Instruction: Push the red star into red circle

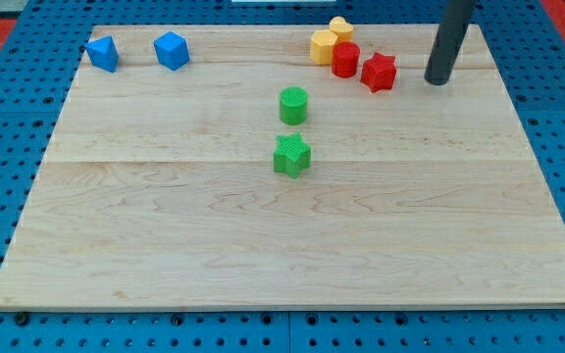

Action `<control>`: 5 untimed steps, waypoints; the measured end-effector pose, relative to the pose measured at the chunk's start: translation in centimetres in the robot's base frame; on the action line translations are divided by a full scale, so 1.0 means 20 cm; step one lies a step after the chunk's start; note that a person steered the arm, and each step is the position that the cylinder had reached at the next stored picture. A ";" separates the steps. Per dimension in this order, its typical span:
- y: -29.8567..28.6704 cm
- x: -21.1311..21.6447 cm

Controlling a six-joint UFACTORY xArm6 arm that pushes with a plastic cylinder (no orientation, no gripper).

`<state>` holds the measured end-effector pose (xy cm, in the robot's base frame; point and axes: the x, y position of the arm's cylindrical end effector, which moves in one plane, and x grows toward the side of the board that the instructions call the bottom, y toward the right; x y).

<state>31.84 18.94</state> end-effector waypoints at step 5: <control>-0.13 -0.17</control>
